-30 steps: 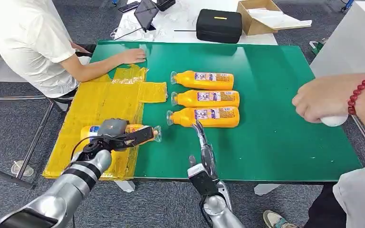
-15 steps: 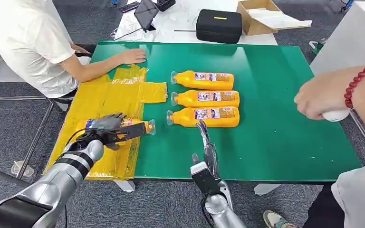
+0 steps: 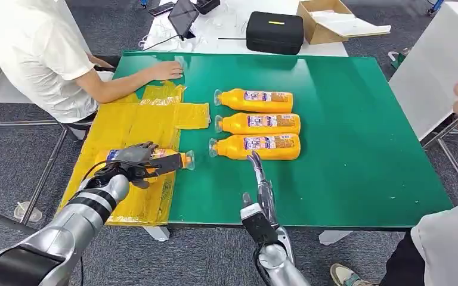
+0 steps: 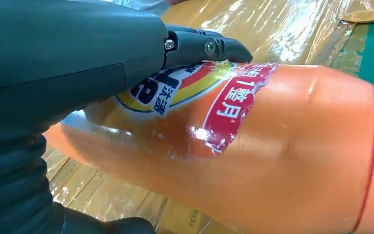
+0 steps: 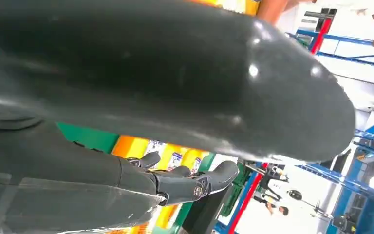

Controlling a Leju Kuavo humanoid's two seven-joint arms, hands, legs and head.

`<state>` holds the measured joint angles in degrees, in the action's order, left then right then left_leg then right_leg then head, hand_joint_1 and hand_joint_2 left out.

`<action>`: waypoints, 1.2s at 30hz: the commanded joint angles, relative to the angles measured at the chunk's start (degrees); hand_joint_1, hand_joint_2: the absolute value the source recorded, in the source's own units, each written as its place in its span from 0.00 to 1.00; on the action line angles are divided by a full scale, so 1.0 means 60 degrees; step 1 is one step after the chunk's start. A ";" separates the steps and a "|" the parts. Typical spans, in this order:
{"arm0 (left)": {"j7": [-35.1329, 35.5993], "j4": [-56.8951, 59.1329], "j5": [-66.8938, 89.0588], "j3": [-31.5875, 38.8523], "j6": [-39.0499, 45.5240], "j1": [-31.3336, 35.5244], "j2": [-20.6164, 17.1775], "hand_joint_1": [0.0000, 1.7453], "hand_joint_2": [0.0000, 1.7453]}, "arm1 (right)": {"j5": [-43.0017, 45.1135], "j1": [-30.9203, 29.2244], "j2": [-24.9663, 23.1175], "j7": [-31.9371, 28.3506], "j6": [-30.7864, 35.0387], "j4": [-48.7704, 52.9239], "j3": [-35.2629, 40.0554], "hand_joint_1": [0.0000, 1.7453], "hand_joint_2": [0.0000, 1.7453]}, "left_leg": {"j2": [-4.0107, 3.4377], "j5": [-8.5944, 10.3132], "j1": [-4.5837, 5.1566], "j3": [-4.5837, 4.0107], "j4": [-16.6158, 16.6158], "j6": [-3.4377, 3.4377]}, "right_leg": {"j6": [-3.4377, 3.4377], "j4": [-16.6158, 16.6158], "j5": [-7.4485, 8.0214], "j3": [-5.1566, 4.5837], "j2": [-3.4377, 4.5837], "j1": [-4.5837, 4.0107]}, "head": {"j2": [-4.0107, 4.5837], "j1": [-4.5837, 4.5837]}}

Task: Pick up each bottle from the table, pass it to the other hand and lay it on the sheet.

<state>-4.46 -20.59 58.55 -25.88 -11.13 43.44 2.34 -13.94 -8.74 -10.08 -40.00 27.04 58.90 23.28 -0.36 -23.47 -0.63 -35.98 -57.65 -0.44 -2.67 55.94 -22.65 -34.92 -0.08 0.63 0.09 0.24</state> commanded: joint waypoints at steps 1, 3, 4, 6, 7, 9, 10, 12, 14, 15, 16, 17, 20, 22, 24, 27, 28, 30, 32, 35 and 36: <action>-0.0608 0.0129 -0.0535 0.0018 0.0860 -0.0021 -0.0045 0.00 1.00 | 0.0068 -0.0210 0.0238 0.0000 0.0222 -0.0420 0.0233 0.00 0.00 | -0.0016 -0.0015 -0.0004 0.0036 -0.0001 -0.0001 | 0.0015 -0.0001 -0.0008 0.0030 0.0020 -0.0005 | 0.0000 0.0000; -0.1566 -0.0654 -0.1222 0.0492 0.1970 -0.0628 0.0154 0.00 1.00 | 0.0110 0.0052 0.0390 0.0000 0.0414 -0.0137 0.0219 0.00 0.00 | 0.0000 -0.0008 0.0001 0.0031 0.0009 -0.0002 | 0.0008 -0.0009 -0.0007 0.0029 0.0003 0.0000 | 0.0000 0.0000; -0.1821 -0.0915 -0.1489 0.0629 0.2066 -0.0832 0.0233 0.00 1.00 | 0.0127 0.0109 0.0434 0.0000 0.0439 -0.0065 0.0210 0.00 0.00 | 0.0002 -0.0016 -0.0003 0.0045 0.0005 -0.0003 | 0.0012 -0.0009 -0.0014 0.0044 0.0002 -0.0005 | 0.0000 0.0000; -0.2349 -0.2459 -0.1972 0.0537 0.2519 -0.1784 0.0311 0.00 1.00 | 0.0135 0.0281 0.0546 0.0000 0.0599 0.0178 0.0125 0.00 0.00 | 0.0006 -0.0008 0.0003 0.0029 0.0010 -0.0004 | 0.0006 -0.0011 -0.0009 0.0026 -0.0005 0.0001 | 0.0000 -0.0004; -0.2348 -0.3189 -0.2043 0.0324 0.2672 -0.2163 0.0244 0.00 1.00 | 0.0090 0.0338 0.0552 0.0000 0.0627 0.0221 0.0057 0.00 0.00 | 0.0015 -0.0018 0.0005 0.0056 0.0018 -0.0007 | 0.0008 -0.0019 -0.0022 0.0056 -0.0013 0.0003 | 0.0000 -0.0004; -0.2246 -0.4134 -0.2064 -0.0032 0.2888 -0.2655 0.0176 0.00 1.00 | 0.0004 0.0443 0.0583 0.0000 0.0635 0.0273 -0.0010 0.00 0.00 | 0.0016 -0.0008 0.0007 0.0022 0.0009 -0.0007 | 0.0003 -0.0011 -0.0012 0.0019 -0.0012 0.0008 | 0.0000 0.0000; -0.2231 -0.4328 -0.2120 -0.0092 0.2881 -0.2763 0.0158 0.00 1.00 | -0.0004 0.0465 0.0591 0.0000 0.0631 0.0292 -0.0019 0.00 0.00 | 0.0026 -0.0021 0.0005 0.0040 0.0004 -0.0010 | 0.0005 -0.0011 -0.0023 0.0043 -0.0017 0.0005 | 0.0000 0.0000; -0.2244 -0.4805 -0.2227 -0.0593 0.2703 -0.2938 -0.0061 0.00 1.00 | -0.0114 0.0517 0.0583 0.0000 0.0564 0.0356 -0.0039 0.00 0.00 | 0.0017 -0.0033 0.0002 0.0046 -0.0005 -0.0010 | 0.0008 -0.0006 -0.0026 0.0050 -0.0002 0.0002 | 0.0000 0.0000; -0.2344 -0.5055 -0.2526 -0.0684 0.2698 -0.3026 -0.0192 0.00 1.00 | -0.0218 0.0587 0.0597 0.0000 0.0679 0.0442 0.0006 0.00 0.00 | 0.0024 -0.0021 0.0006 0.0017 0.0000 -0.0005 | 0.0009 -0.0005 -0.0015 0.0016 -0.0008 0.0007 | 0.0000 0.0000; -0.2347 -0.5121 -0.2523 -0.0682 0.2785 -0.3046 -0.0212 0.00 1.00 | -0.0225 0.0602 0.0592 0.0000 0.0712 0.0450 -0.0005 0.00 0.00 | 0.0029 -0.0017 0.0003 0.0008 -0.0001 -0.0003 | 0.0009 -0.0005 -0.0012 0.0008 -0.0013 0.0004 | 0.0000 0.0000; -0.2333 -0.5283 -0.2552 -0.0699 0.2869 -0.3091 -0.0241 0.00 1.00 | -0.0246 0.0650 0.0602 0.0000 0.0813 0.0475 -0.0038 0.00 0.00 | 0.0030 -0.0024 0.0004 0.0021 -0.0004 -0.0003 | 0.0014 0.0001 -0.0020 0.0021 -0.0014 0.0005 | 0.0000 0.0000; -0.2374 -0.5470 -0.2614 -0.0677 0.3016 -0.3171 -0.0220 0.00 1.00 | -0.0274 0.0678 0.0628 0.0000 0.0889 0.0464 -0.0066 0.00 0.00 | 0.0027 -0.0022 -0.0003 0.0014 -0.0005 -0.0001 | 0.0015 -0.0005 -0.0016 0.0016 -0.0012 -0.0002 | 0.0000 0.0000; -0.2409 -0.5831 -0.2681 -0.0869 0.2959 -0.3306 -0.0296 0.00 1.00 | -0.0291 0.0680 0.0671 0.0000 0.0840 0.0378 -0.0096 0.00 0.00 | 0.0028 -0.0034 -0.0003 0.0035 -0.0012 -0.0003 | 0.0020 0.0002 -0.0026 0.0038 -0.0007 -0.0007 | 0.0000 0.0000; -0.2433 -0.5903 -0.2601 -0.1018 0.2886 -0.3317 -0.0378 0.00 1.00 | -0.0303 0.0686 0.0683 0.0000 0.0879 0.0398 -0.0084 0.00 0.00 | 0.0034 -0.0037 -0.0001 0.0044 -0.0012 -0.0003 | 0.0023 0.0004 -0.0031 0.0045 -0.0006 -0.0007 | 0.0000 0.0000; -0.2449 -0.5938 -0.2560 -0.1103 0.2834 -0.3329 -0.0431 0.00 1.00 | -0.0302 0.0697 0.0693 0.0000 0.0895 0.0430 -0.0079 0.00 0.00 | 0.0034 -0.0021 0.0002 0.0020 -0.0004 -0.0003 | 0.0014 -0.0003 -0.0019 0.0020 -0.0007 -0.0003 | 0.0000 -0.0004; -0.2449 -0.5938 -0.2560 -0.1103 0.2834 -0.3329 -0.0431 0.00 1.00 | -0.0302 0.0697 0.0693 0.0000 0.0895 0.0430 -0.0079 0.00 0.00 | 0.0032 -0.0021 0.0001 0.0022 -0.0002 -0.0003 | 0.0014 -0.0004 -0.0020 0.0023 -0.0007 -0.0003 | 0.0000 0.0000; -0.2538 -0.5981 -0.2634 -0.1189 0.2653 -0.3345 -0.0498 0.00 1.00 | -0.0324 0.0699 0.0701 0.0000 0.0943 0.0488 -0.0065 0.00 0.00 | 0.0030 -0.0032 -0.0003 0.0039 -0.0009 -0.0003 | 0.0018 0.0000 -0.0029 0.0040 -0.0004 -0.0006 | 0.0000 -0.0003; -0.2673 -0.6103 -0.2818 -0.1244 0.2523 -0.3395 -0.0530 0.00 1.00 | -0.0354 0.0662 0.0715 0.0000 0.0945 0.0450 -0.0048 0.00 0.00 | 0.0032 -0.0016 0.0001 0.0016 0.0000 -0.0002 | 0.0012 -0.0005 -0.0016 0.0016 -0.0006 0.0000 | 0.0000 0.0000; -0.2853 -0.6305 -0.3032 -0.1259 0.2597 -0.3484 -0.0487 0.00 1.00 | -0.0441 0.0630 0.0747 0.0000 0.1023 0.0451 -0.0014 0.00 0.00 | 0.0030 -0.0015 0.0001 0.0015 0.0000 -0.0002 | 0.0012 -0.0005 -0.0014 0.0017 -0.0005 0.0000 | 0.0000 0.0000; -0.3219 -0.6912 -0.3924 -0.0799 0.3100 -0.3921 -0.0056 0.00 1.00 | -0.1231 0.0493 0.0950 0.0000 0.1635 0.0202 0.0121 0.00 1.00 | 0.0033 -0.0023 -0.0003 0.0025 -0.0007 -0.0002 | 0.0016 -0.0001 -0.0021 0.0028 -0.0006 -0.0004 | 0.0000 0.0000; -0.3275 -0.7174 -0.4157 -0.0712 0.3260 -0.4118 0.0135 0.00 1.00 | -0.1606 0.0410 0.0988 0.0000 0.1879 0.0032 0.0033 0.00 1.00 | 0.0036 -0.0014 0.0000 0.0009 -0.0003 -0.0004 | 0.0010 -0.0006 -0.0014 0.0013 -0.0010 0.0000 | 0.0000 0.0000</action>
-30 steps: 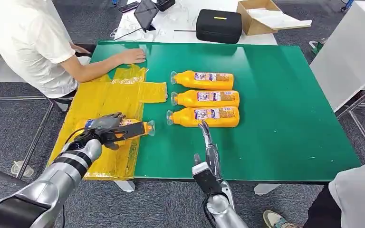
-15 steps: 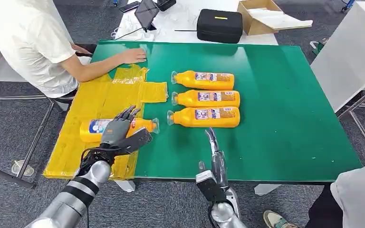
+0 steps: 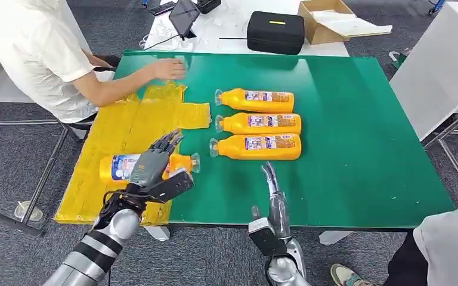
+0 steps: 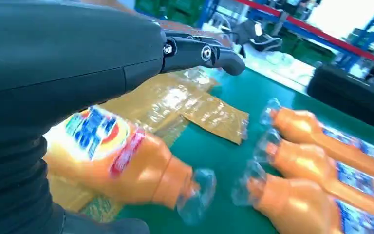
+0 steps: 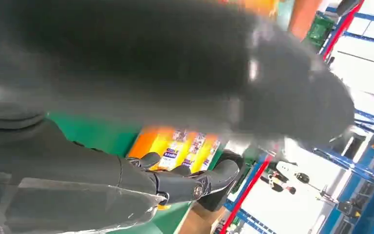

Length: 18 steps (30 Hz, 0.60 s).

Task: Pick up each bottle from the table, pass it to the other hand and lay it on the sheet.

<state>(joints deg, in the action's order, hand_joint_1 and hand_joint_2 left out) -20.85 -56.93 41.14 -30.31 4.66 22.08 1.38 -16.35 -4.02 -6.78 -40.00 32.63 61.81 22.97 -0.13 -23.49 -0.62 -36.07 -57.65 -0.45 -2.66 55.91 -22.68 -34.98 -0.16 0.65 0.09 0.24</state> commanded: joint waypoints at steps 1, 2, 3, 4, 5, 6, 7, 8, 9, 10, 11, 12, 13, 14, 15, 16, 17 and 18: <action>-0.0604 -0.1436 -0.1847 0.0294 0.0808 -0.0897 0.0693 0.00 1.00 | -0.1966 -0.0533 0.0538 0.0116 0.1112 -0.0821 -0.0110 0.00 1.00 | -0.0001 -0.0007 0.0000 0.0017 0.0000 -0.0002 | 0.0007 -0.0002 -0.0006 0.0017 0.0003 -0.0001 | 0.0000 0.0000; -0.0642 -0.1802 -0.2477 0.0371 0.0975 -0.1286 0.1088 0.00 1.00 | -0.3257 -0.0649 0.0778 0.0729 0.1228 -0.0956 -0.0395 0.00 1.00 | 0.0004 -0.0015 0.0002 0.0034 -0.0001 -0.0009 | 0.0005 -0.0006 -0.0012 0.0039 -0.0002 0.0001 | 0.0000 0.0000; -0.0804 -0.1956 -0.2660 0.0268 0.1319 -0.1536 0.1335 0.00 1.00 | -0.4118 -0.0644 0.0875 0.1051 0.1196 -0.0919 -0.0771 0.00 1.00 | 0.0001 -0.0013 0.0003 0.0030 0.0001 -0.0008 | 0.0006 -0.0006 -0.0010 0.0033 0.0001 0.0001 | 0.0000 0.0000; -0.1002 -0.2070 -0.2651 0.0112 0.1716 -0.1745 0.1513 0.00 1.00 | -0.4764 -0.0695 0.1003 0.1285 0.1228 -0.0986 -0.1067 0.00 1.00 | 0.0011 -0.0006 0.0007 0.0018 0.0005 -0.0010 | -0.0001 -0.0010 -0.0006 0.0024 -0.0009 0.0006 | 0.0000 -0.0004; -0.0885 -0.2091 -0.2731 -0.0196 0.1972 -0.1755 0.1454 0.00 1.00 | -0.4639 -0.0771 0.1042 0.1044 0.1207 -0.1164 -0.1197 0.00 1.00 | 0.0016 -0.0015 0.0007 0.0035 0.0000 -0.0014 | 0.0001 -0.0009 -0.0015 0.0043 -0.0013 0.0006 | 0.0000 -0.0004; -0.0883 -0.2123 -0.2886 -0.0245 0.2155 -0.1800 0.1472 0.00 1.00 | -0.5160 -0.0768 0.1070 0.1177 0.1228 -0.1104 -0.1467 0.00 1.00 | 0.0037 -0.0026 0.0013 0.0058 -0.0001 -0.0025 | -0.0004 -0.0018 -0.0028 0.0079 -0.0033 0.0011 | 0.0000 0.0000; -0.0951 -0.2190 -0.3343 -0.0193 0.2166 -0.2001 0.1666 0.00 1.00 | -0.6149 -0.0679 0.1054 0.1572 0.1228 -0.0936 -0.1994 0.00 1.00 | 0.0031 -0.0008 0.0017 0.0028 0.0007 -0.0018 | -0.0004 -0.0014 -0.0012 0.0040 -0.0030 0.0019 | 0.0000 -0.0004; -0.1082 -0.2298 -0.3718 -0.0310 0.2217 -0.2248 0.1815 0.00 1.00 | -0.6090 -0.0761 0.1156 0.1553 0.1228 -0.1192 -0.2214 0.00 1.00 | 0.0018 -0.0021 0.0016 0.0045 0.0002 -0.0020 | -0.0001 -0.0013 -0.0018 0.0056 -0.0019 0.0017 | 0.0000 0.0000; -0.1154 -0.2338 -0.3923 -0.0589 0.2280 -0.2322 0.1742 0.00 1.00 | -0.6078 -0.0834 0.1274 0.1532 0.1228 -0.1367 -0.2297 0.00 1.00 | 0.0031 -0.0021 0.0021 0.0035 -0.0002 -0.0022 | -0.0002 -0.0013 -0.0020 0.0055 -0.0034 0.0023 | 0.0000 0.0000; -0.1306 -0.2410 -0.4063 -0.0807 0.2373 -0.2386 0.1660 0.00 1.00 | -0.6327 -0.0879 0.1415 0.1581 0.1228 -0.1435 -0.2319 0.00 1.00 | 0.0022 -0.0018 0.0023 0.0028 0.0000 -0.0017 | 0.0001 -0.0013 -0.0016 0.0044 -0.0026 0.0024 | 0.0000 0.0004; -0.1405 -0.2559 -0.4214 -0.1019 0.2575 -0.2463 0.1540 0.00 1.00 | -0.6558 -0.0921 0.1538 0.1668 0.1228 -0.1515 -0.2379 0.00 1.00 | 0.0019 -0.0011 0.0030 0.0018 0.0006 -0.0016 | -0.0001 -0.0015 -0.0009 0.0031 -0.0023 0.0030 | 0.0000 -0.0004; -0.1404 -0.2630 -0.4230 -0.1068 0.2610 -0.2490 0.1492 0.00 1.00 | -0.6548 -0.0934 0.1562 0.1660 0.1228 -0.1540 -0.2381 0.00 1.00 | 0.0015 -0.0012 0.0033 0.0013 0.0007 -0.0017 | -0.0002 -0.0016 -0.0005 0.0023 -0.0019 0.0032 | 0.0000 0.0000; -0.1395 -0.2692 -0.4242 -0.1077 0.2620 -0.2498 0.1451 0.00 1.00 | -0.6543 -0.0933 0.1567 0.1656 0.1228 -0.1541 -0.2383 0.00 1.00 | 0.0017 -0.0036 0.0028 0.0060 -0.0004 -0.0020 | 0.0010 -0.0013 -0.0026 0.0075 -0.0017 0.0026 | 0.0000 -0.0004; -0.1395 -0.2692 -0.4242 -0.1077 0.2620 -0.2498 0.1451 0.00 1.00 | -0.6543 -0.0933 0.1567 0.1656 0.1228 -0.1541 -0.2383 0.00 1.00 | 0.0014 -0.0020 0.0031 0.0021 0.0003 -0.0022 | 0.0002 -0.0016 -0.0009 0.0033 -0.0017 0.0027 | 0.0000 0.0000; -0.1389 -0.2706 -0.4249 -0.1060 0.2623 -0.2479 0.1428 0.00 1.00 | -0.6550 -0.0932 0.1550 0.1660 0.1228 -0.1532 -0.2380 0.00 1.00 | 0.0008 -0.0033 0.0030 0.0042 -0.0001 -0.0021 | 0.0009 -0.0012 -0.0019 0.0053 -0.0010 0.0025 | 0.0000 -0.0007; -0.1416 -0.2804 -0.4278 -0.1055 0.2696 -0.2478 0.1389 0.00 1.00 | -0.6822 -0.0944 0.1580 0.1819 0.1228 -0.1555 -0.2310 0.00 1.00 | 0.0008 -0.0029 0.0027 0.0033 -0.0002 -0.0019 | 0.0008 -0.0013 -0.0013 0.0043 -0.0009 0.0021 | 0.0000 0.0000; -0.1404 -0.2953 -0.4405 -0.1008 0.2771 -0.2508 0.1376 0.00 1.00 | -0.7242 -0.0976 0.1694 0.2129 0.1228 -0.1621 -0.2222 0.00 1.00 | 0.0007 -0.0022 0.0027 0.0019 0.0000 -0.0018 | 0.0006 -0.0013 -0.0007 0.0029 -0.0010 0.0021 | 0.0000 0.0000; -0.1373 -0.3075 -0.4506 -0.1008 0.2780 -0.2517 0.1349 0.00 1.00 | -0.7461 -0.1022 0.1801 0.2314 0.1228 -0.1710 -0.2147 0.00 1.00 | 0.0005 -0.0018 0.0031 0.0014 0.0004 -0.0018 | 0.0003 -0.0013 -0.0004 0.0020 -0.0007 0.0023 | 0.0000 -0.0004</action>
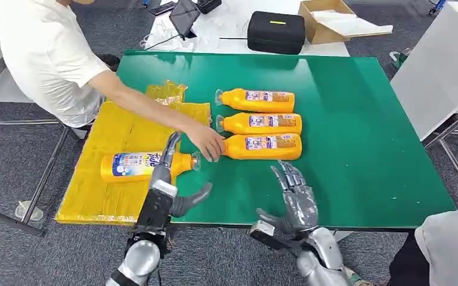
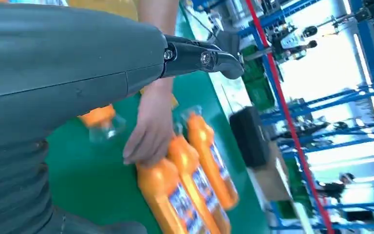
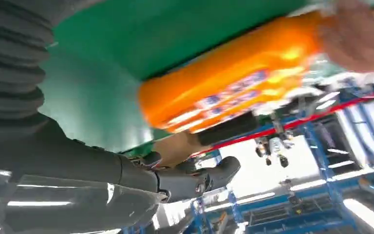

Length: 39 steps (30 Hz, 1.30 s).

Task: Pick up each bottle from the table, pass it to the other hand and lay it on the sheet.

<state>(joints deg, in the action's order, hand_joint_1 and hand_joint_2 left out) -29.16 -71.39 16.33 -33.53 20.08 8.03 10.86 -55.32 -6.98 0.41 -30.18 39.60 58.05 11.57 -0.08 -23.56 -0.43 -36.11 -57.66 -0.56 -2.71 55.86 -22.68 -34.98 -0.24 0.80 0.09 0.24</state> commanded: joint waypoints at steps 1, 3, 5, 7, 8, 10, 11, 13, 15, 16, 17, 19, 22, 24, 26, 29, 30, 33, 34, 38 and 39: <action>0.0076 -0.0789 -0.0412 -0.0495 0.0191 -0.0175 -0.0271 0.00 1.00 | -0.1063 -0.0652 0.0745 0.0783 0.0066 -0.1323 -0.0165 0.00 1.00 | -0.0008 -0.0015 -0.0003 0.0040 0.0002 0.0002 | 0.0017 -0.0001 -0.0012 0.0035 0.0011 -0.0005 | 0.0000 -0.0004; 0.0160 -0.0908 -0.0380 -0.0544 0.0178 -0.0200 -0.0287 0.00 1.00 | -0.1296 -0.0809 0.0912 0.0891 0.0066 -0.1536 -0.0142 0.00 1.00 | -0.0006 -0.0020 -0.0006 0.0049 -0.0004 0.0002 | 0.0018 0.0002 -0.0017 0.0046 0.0010 -0.0010 | 0.0000 -0.0007; 0.0174 -0.0917 -0.0373 -0.0559 0.0180 -0.0212 -0.0281 0.00 1.00 | -0.1276 -0.0833 0.0928 0.0863 0.0066 -0.1566 -0.0145 0.00 1.00 | -0.0005 -0.0009 -0.0003 0.0034 0.0002 0.0000 | 0.0010 -0.0003 -0.0007 0.0030 0.0008 -0.0008 | 0.0000 -0.0007; 0.0174 -0.0905 -0.0374 -0.0578 0.0173 -0.0210 -0.0290 0.00 1.00 | -0.1435 -0.0861 0.0944 0.0922 0.0066 -0.1603 -0.0134 0.00 1.00 | -0.0013 -0.0017 -0.0006 0.0049 0.0000 -0.0001 | 0.0013 -0.0004 -0.0011 0.0046 0.0016 -0.0011 | 0.0000 -0.0004; 0.0175 -0.0876 -0.0374 -0.0624 0.0153 -0.0182 -0.0307 0.00 1.00 | -0.1664 -0.0976 0.0990 0.1054 0.0066 -0.1734 -0.0136 0.00 1.00 | -0.0014 -0.0024 -0.0007 0.0060 -0.0004 -0.0003 | 0.0016 -0.0003 -0.0017 0.0059 0.0017 -0.0013 | 0.0000 -0.0004; 0.0193 -0.0803 -0.0359 -0.0713 0.0099 -0.0116 -0.0333 0.00 1.00 | -0.1892 -0.1321 0.1124 0.1215 0.0066 -0.2152 -0.0074 0.00 1.00 | -0.0011 -0.0011 -0.0005 0.0039 0.0003 -0.0002 | 0.0011 -0.0004 -0.0008 0.0035 0.0012 -0.0005 | 0.0000 -0.0004; 0.0190 -0.0784 -0.0360 -0.0726 0.0091 -0.0100 -0.0334 0.00 1.00 | -0.1853 -0.1411 0.1139 0.1220 0.0066 -0.2266 -0.0066 0.00 1.00 | -0.0012 -0.0004 -0.0003 0.0026 0.0004 -0.0002 | 0.0008 -0.0004 -0.0002 0.0022 0.0012 -0.0001 | 0.0000 -0.0004; 0.0199 -0.0726 -0.0349 -0.0744 0.0105 -0.0060 -0.0342 0.00 1.00 | -0.1868 -0.1705 0.1185 0.1241 0.0057 -0.2745 0.0046 0.00 1.00 | -0.0016 -0.0006 -0.0005 0.0029 0.0004 -0.0001 | 0.0010 -0.0005 -0.0002 0.0026 0.0017 -0.0001 | 0.0000 -0.0004; 0.0151 -0.0755 -0.0307 -0.0742 0.0195 -0.0064 -0.0364 0.00 1.00 | -0.1555 -0.1864 0.1151 0.0995 -0.0016 -0.3096 0.0112 0.00 1.00 | -0.0021 -0.0008 -0.0002 0.0038 0.0005 0.0000 | 0.0013 -0.0004 -0.0002 0.0033 0.0022 0.0001 | 0.0000 -0.0004; 0.0124 -0.0782 -0.0293 -0.0736 0.0244 -0.0075 -0.0354 0.00 1.00 | -0.1501 -0.1888 0.1132 0.0985 -0.0023 -0.3163 0.0124 0.00 1.00 | -0.0015 -0.0003 -0.0005 0.0025 0.0004 0.0001 | 0.0010 -0.0006 0.0001 0.0024 0.0015 -0.0002 | 0.0000 -0.0004; 0.0114 -0.0819 -0.0288 -0.0762 0.0251 -0.0060 -0.0349 0.00 1.00 | -0.1354 -0.1925 0.1077 0.0990 -0.0036 -0.3287 0.0100 0.00 1.00 | -0.0014 -0.0003 -0.0007 0.0023 0.0005 0.0002 | 0.0010 -0.0007 0.0001 0.0022 0.0013 -0.0003 | 0.0000 -0.0004; 0.0123 -0.0831 -0.0288 -0.0830 0.0234 -0.0040 -0.0333 0.00 1.00 | -0.1307 -0.1996 0.1046 0.1051 -0.0034 -0.3505 0.0122 0.00 1.00 | -0.0017 -0.0010 -0.0009 0.0038 0.0002 0.0003 | 0.0015 -0.0004 -0.0004 0.0034 0.0019 -0.0006 | 0.0000 -0.0004; 0.0119 -0.0667 -0.0294 -0.0971 0.0189 0.0077 -0.0337 0.00 1.00 | -0.1310 -0.2298 0.1085 0.1147 0.0054 -0.4119 0.0249 0.00 1.00 | -0.0016 -0.0014 -0.0009 0.0048 0.0001 0.0004 | 0.0017 -0.0003 -0.0009 0.0045 0.0017 -0.0009 | 0.0000 -0.0007; 0.0116 -0.0620 -0.0295 -0.0989 0.0176 0.0105 -0.0349 0.00 1.00 | -0.1259 -0.2416 0.1077 0.1161 0.0017 -0.4296 0.0231 0.00 1.00 | -0.0007 -0.0003 -0.0008 0.0029 0.0004 0.0001 | 0.0009 -0.0006 -0.0001 0.0026 0.0009 -0.0008 | 0.0000 -0.0004; 0.0116 -0.0544 -0.0308 -0.1012 0.0146 0.0159 -0.0362 0.00 1.00 | -0.1222 -0.2633 0.1084 0.1185 -0.0014 -0.4638 0.0254 0.00 1.00 | -0.0009 -0.0008 -0.0006 0.0042 0.0000 0.0000 | 0.0012 -0.0002 -0.0005 0.0036 0.0011 -0.0008 | 0.0000 -0.0004; 0.0122 -0.0501 -0.0323 -0.1004 0.0141 0.0192 -0.0350 0.00 1.00 | -0.1074 -0.2741 0.1046 0.1156 -0.0115 -0.4798 0.0175 0.00 1.00 | -0.0008 -0.0002 -0.0006 0.0039 0.0003 -0.0001 | 0.0011 -0.0005 0.0000 0.0034 0.0010 -0.0006 | 0.0000 -0.0004; 0.0122 -0.0490 -0.0325 -0.1006 0.0137 0.0210 -0.0342 0.00 1.00 | -0.1031 -0.2779 0.1031 0.1146 -0.0183 -0.4868 0.0157 0.00 1.00 | -0.0005 0.0001 -0.0005 0.0031 0.0004 -0.0001 | 0.0009 -0.0004 0.0001 0.0024 0.0006 -0.0004 | 0.0000 -0.0007; 0.0122 -0.0490 -0.0325 -0.1006 0.0137 0.0210 -0.0342 0.00 1.00 | -0.1031 -0.2779 0.1031 0.1146 -0.0183 -0.4868 0.0157 0.00 1.00 | 0.0001 -0.0005 -0.0012 0.0055 -0.0001 -0.0001 | 0.0018 -0.0005 -0.0005 0.0053 0.0001 -0.0010 | 0.0000 -0.0004; 0.0122 -0.0490 -0.0325 -0.1006 0.0137 0.0210 -0.0342 0.00 1.00 | -0.1031 -0.2779 0.1031 0.1146 -0.0183 -0.4868 0.0157 0.00 1.00 | 0.0001 0.0000 -0.0009 0.0049 0.0003 -0.0003 | 0.0012 -0.0005 -0.0002 0.0046 0.0000 -0.0006 | 0.0000 -0.0007; 0.0122 -0.0483 -0.0328 -0.1016 0.0131 0.0237 -0.0328 0.00 1.00 | -0.0953 -0.2802 0.0997 0.1103 -0.0252 -0.4936 0.0127 0.00 1.00 | 0.0002 0.0005 -0.0007 0.0047 0.0003 -0.0009 | 0.0005 -0.0004 0.0002 0.0044 -0.0001 -0.0004 | 0.0000 -0.0004; 0.0106 -0.0457 -0.0349 -0.1018 0.0133 0.0269 -0.0311 0.00 1.00 | -0.0825 -0.2852 0.0951 0.1007 -0.0396 -0.5074 0.0083 0.00 1.00 | 0.0002 0.0010 -0.0009 0.0036 0.0004 -0.0010 | 0.0000 -0.0007 0.0007 0.0035 -0.0002 -0.0005 | 0.0000 -0.0004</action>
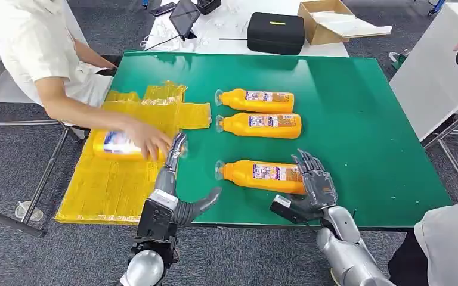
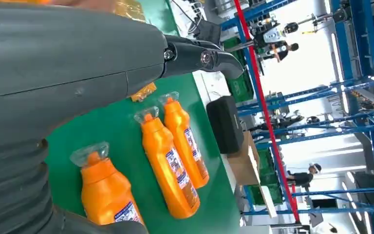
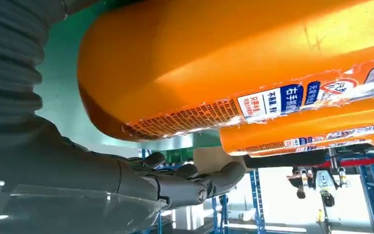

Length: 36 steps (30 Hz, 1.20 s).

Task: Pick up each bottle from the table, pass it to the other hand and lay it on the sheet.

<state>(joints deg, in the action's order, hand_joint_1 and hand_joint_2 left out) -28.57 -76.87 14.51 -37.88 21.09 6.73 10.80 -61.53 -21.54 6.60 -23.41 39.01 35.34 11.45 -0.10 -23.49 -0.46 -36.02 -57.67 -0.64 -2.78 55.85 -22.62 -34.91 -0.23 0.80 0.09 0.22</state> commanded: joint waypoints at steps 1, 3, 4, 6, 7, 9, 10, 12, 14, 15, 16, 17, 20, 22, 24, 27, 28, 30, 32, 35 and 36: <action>-0.0008 0.0501 -0.0071 -0.0299 -0.0037 0.0531 -0.0277 0.00 1.00 | 0.0177 -0.0503 -0.0059 -0.0210 -0.0592 -0.1480 0.0215 0.00 1.00 | 0.0004 0.0000 -0.0001 0.0017 0.0007 0.0001 | 0.0009 -0.0006 -0.0001 0.0017 -0.0003 -0.0002 | 0.0000 -0.0004; -0.0062 0.0572 -0.0126 -0.0314 -0.0049 0.0603 -0.0252 0.00 1.00 | 0.0330 -0.0578 0.0003 -0.0399 -0.1191 -0.1711 0.0244 0.00 1.00 | 0.0006 -0.0004 -0.0006 0.0026 0.0003 0.0003 | 0.0014 -0.0005 -0.0004 0.0028 -0.0004 -0.0007 | 0.0000 0.0000; -0.0118 0.0576 -0.0134 -0.0338 -0.0053 0.0634 -0.0255 0.00 1.00 | 0.0456 -0.0582 0.0038 -0.0565 -0.1416 -0.1796 0.0226 0.00 1.00 | 0.0009 0.0001 -0.0002 0.0019 0.0005 0.0001 | 0.0009 -0.0006 -0.0002 0.0021 -0.0007 -0.0003 | 0.0000 0.0000; -0.0167 0.0554 -0.0149 -0.0362 -0.0076 0.0641 -0.0266 0.00 1.00 | 0.0525 -0.0575 0.0085 -0.0672 -0.1732 -0.1961 0.0244 1.00 1.00 | 0.0008 -0.0002 -0.0004 0.0029 0.0005 0.0001 | 0.0012 -0.0007 -0.0002 0.0030 -0.0006 -0.0006 | 0.0000 0.0000; -0.0168 0.0546 -0.0153 -0.0370 -0.0089 0.0644 -0.0274 0.00 1.00 | 0.0550 -0.0595 0.0114 -0.0672 -0.1843 -0.2004 0.0248 1.00 1.00 | 0.0011 -0.0005 -0.0007 0.0048 0.0007 0.0001 | 0.0020 -0.0011 -0.0006 0.0049 -0.0009 -0.0009 | 0.0000 0.0000; -0.0172 0.0538 -0.0164 -0.0380 -0.0111 0.0652 -0.0283 0.00 1.00 | 0.0588 -0.0543 0.0241 -0.0667 -0.1972 -0.2128 0.0232 1.00 1.00 | 0.0012 -0.0007 -0.0009 0.0058 0.0005 0.0002 | 0.0023 -0.0011 -0.0007 0.0058 -0.0013 -0.0012 | 0.0000 0.0000; -0.0173 0.0542 -0.0165 -0.0386 -0.0117 0.0652 -0.0279 0.00 1.00 | 0.0629 -0.0509 0.0257 -0.0664 -0.1955 -0.2150 0.0195 1.00 1.00 | 0.0003 0.0001 -0.0004 0.0038 0.0006 0.0001 | 0.0011 -0.0009 0.0001 0.0033 -0.0009 -0.0006 | 0.0000 0.0000; -0.0186 0.0533 -0.0180 -0.0378 -0.0104 0.0628 -0.0272 0.00 1.00 | 0.0631 -0.0451 0.0310 -0.0649 -0.1968 -0.2213 0.0189 1.00 1.00 | 0.0016 0.0002 -0.0004 0.0049 0.0009 0.0001 | 0.0013 -0.0013 -0.0001 0.0045 -0.0020 -0.0006 | 0.0000 -0.0004; -0.0191 0.0530 -0.0187 -0.0385 -0.0107 0.0594 -0.0269 0.00 1.00 | 0.0721 -0.0337 0.0321 -0.0711 -0.2035 -0.2253 0.0137 1.00 1.00 | 0.0041 -0.0001 -0.0013 0.0080 0.0012 0.0003 | 0.0026 -0.0024 -0.0009 0.0081 -0.0042 -0.0016 | 0.0000 0.0000; -0.0195 0.0528 -0.0191 -0.0383 -0.0102 0.0578 -0.0266 0.00 1.00 | 0.0771 -0.0320 0.0326 -0.0795 -0.2066 -0.2233 0.0113 1.00 1.00 | 0.0027 0.0002 -0.0005 0.0074 0.0013 0.0001 | 0.0015 -0.0018 -0.0004 0.0074 -0.0029 -0.0007 | 0.0000 0.0000; -0.0211 0.0520 -0.0199 -0.0374 -0.0096 0.0557 -0.0270 0.00 1.00 | 0.1103 -0.0235 0.0268 -0.1206 -0.2128 -0.2161 -0.0095 1.00 1.00 | 0.0034 -0.0001 -0.0011 0.0087 0.0013 0.0002 | 0.0020 -0.0024 -0.0007 0.0089 -0.0035 -0.0013 | 0.0000 0.0000; -0.0223 0.0510 -0.0190 -0.0375 -0.0095 0.0549 -0.0286 0.00 1.00 | 0.1248 -0.0188 0.0247 -0.1476 -0.2174 -0.2120 -0.0164 1.00 1.00 | 0.0032 0.0000 -0.0010 0.0085 0.0012 0.0002 | 0.0018 -0.0023 -0.0006 0.0088 -0.0034 -0.0012 | 0.0000 0.0000; -0.0342 0.0370 -0.0105 -0.0410 -0.0055 0.0493 -0.0352 0.00 1.00 | 0.1547 -0.0052 0.0214 -0.1870 -0.2172 -0.2051 -0.0319 1.00 1.00 | 0.0038 -0.0001 -0.0013 0.0098 0.0016 0.0003 | 0.0018 -0.0028 -0.0009 0.0106 -0.0041 -0.0014 | 0.0000 0.0004; -0.0345 0.0337 -0.0108 -0.0412 -0.0059 0.0476 -0.0364 0.00 1.00 | 0.1585 -0.0036 0.0207 -0.1920 -0.2178 -0.2036 -0.0338 1.00 1.00 | 0.0018 -0.0002 -0.0011 0.0088 0.0010 0.0002 | 0.0011 -0.0022 -0.0004 0.0090 -0.0021 -0.0012 | 0.0000 0.0000; -0.0316 0.0262 -0.0184 -0.0397 -0.0107 0.0424 -0.0365 0.00 1.00 | 0.2218 0.0051 0.0078 -0.2422 -0.2476 -0.1881 -0.0731 1.00 1.00 | 0.0031 -0.0008 -0.0014 0.0105 0.0015 0.0005 | 0.0024 -0.0027 -0.0013 0.0113 -0.0031 -0.0016 | 0.0000 0.0000; -0.0315 0.0265 -0.0187 -0.0395 -0.0110 0.0420 -0.0373 0.00 1.00 | 0.2234 0.0059 0.0052 -0.2434 -0.2484 -0.1877 -0.0735 1.00 1.00 | 0.0026 -0.0002 -0.0013 0.0094 0.0012 0.0005 | 0.0016 -0.0024 -0.0005 0.0095 -0.0026 -0.0015 | 0.0000 0.0000; -0.0315 0.0265 -0.0187 -0.0395 -0.0110 0.0420 -0.0373 0.00 1.00 | 0.2234 0.0059 0.0052 -0.2434 -0.2484 -0.1877 -0.0735 1.00 1.00 | 0.0016 -0.0003 -0.0009 0.0089 0.0009 0.0003 | 0.0012 -0.0019 -0.0004 0.0089 -0.0019 -0.0012 | 0.0000 0.0004; -0.0297 0.0286 -0.0371 -0.0371 -0.0260 0.0413 -0.0370 0.00 1.00 | 0.2845 0.0190 -0.0085 -0.2765 -0.2818 -0.1563 -0.1023 1.00 1.00 | 0.0013 -0.0005 -0.0011 0.0093 0.0009 0.0003 | 0.0013 -0.0021 -0.0004 0.0094 -0.0014 -0.0014 | 0.0000 -0.0004; -0.0476 0.0208 -0.0977 -0.0257 -0.0650 0.0301 -0.0360 0.00 1.00 | 0.3987 0.0747 -0.0052 -0.2765 -0.3032 -0.0333 -0.0556 1.00 1.00 | 0.0018 -0.0005 -0.0013 0.0097 0.0012 0.0004 | 0.0018 -0.0025 -0.0004 0.0099 -0.0017 -0.0017 | 0.0000 -0.0004; -0.1201 -0.0349 -0.0985 -0.0243 -0.0395 -0.0113 -0.0533 0.00 1.00 | 0.4853 0.1627 0.0546 -0.2765 -0.2069 0.1467 0.0657 1.00 1.00 | 0.0028 -0.0006 -0.0014 0.0098 0.0013 0.0004 | 0.0017 -0.0026 -0.0010 0.0103 -0.0029 -0.0018 | 0.0000 0.0000; -0.1412 -0.0683 -0.1113 -0.0105 -0.0246 -0.0358 -0.0589 0.00 1.00 | 0.5514 0.1947 0.0708 -0.2765 -0.1936 0.2312 0.0680 1.00 1.00 | 0.0031 -0.0008 -0.0011 0.0097 0.0012 0.0003 | 0.0015 -0.0022 -0.0014 0.0103 -0.0033 -0.0014 | 0.0000 0.0000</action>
<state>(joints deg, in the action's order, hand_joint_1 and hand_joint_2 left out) -31.83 -76.76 9.81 -38.32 18.27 7.86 10.53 -39.20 -21.76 7.72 -39.89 23.28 30.34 8.04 -0.12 -23.50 -0.47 -35.60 -57.67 -0.64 -2.78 55.82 -22.61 -34.52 -0.23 0.78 0.09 0.22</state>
